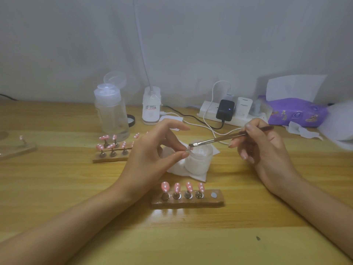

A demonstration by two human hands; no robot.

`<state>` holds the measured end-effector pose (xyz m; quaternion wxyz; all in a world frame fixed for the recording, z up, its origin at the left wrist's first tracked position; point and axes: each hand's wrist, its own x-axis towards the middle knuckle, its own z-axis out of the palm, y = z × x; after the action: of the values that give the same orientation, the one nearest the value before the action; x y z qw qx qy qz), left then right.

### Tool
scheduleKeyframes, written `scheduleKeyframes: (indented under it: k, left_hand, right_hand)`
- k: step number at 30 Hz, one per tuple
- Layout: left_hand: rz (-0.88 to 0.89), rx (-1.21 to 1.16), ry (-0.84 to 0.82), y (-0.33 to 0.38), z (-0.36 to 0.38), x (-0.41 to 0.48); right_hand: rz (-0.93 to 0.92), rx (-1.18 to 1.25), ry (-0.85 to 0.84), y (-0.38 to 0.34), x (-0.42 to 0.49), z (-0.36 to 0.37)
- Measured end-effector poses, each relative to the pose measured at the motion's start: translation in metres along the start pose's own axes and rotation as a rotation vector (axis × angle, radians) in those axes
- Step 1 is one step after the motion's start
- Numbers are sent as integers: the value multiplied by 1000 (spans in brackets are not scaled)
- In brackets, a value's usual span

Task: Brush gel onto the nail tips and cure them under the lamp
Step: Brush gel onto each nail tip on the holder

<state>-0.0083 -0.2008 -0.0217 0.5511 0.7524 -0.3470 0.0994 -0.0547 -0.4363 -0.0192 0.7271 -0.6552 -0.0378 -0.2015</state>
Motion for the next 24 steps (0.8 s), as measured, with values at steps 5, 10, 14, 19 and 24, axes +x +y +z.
scheduleKeyframes:
  k: [5, 10, 14, 19, 24]
  left_hand:
    - [-13, -17, -4, 0, 1, 0]
    - [-14, -20, -5, -2, 1, 0]
    - [-14, -26, -5, -2, 1, 0]
    - [-15, -25, -11, -3, 0, 1]
    - [-20, -34, -11, -4, 0, 1]
  right_hand:
    - [13, -31, 53, 1, 1, -2]
    - [6, -25, 8, 0, 0, 1]
    - [12, -19, 51, 1, 0, -2]
    - [11, -39, 30, 1, 0, -1]
    - [-12, 0, 21, -1, 0, -1]
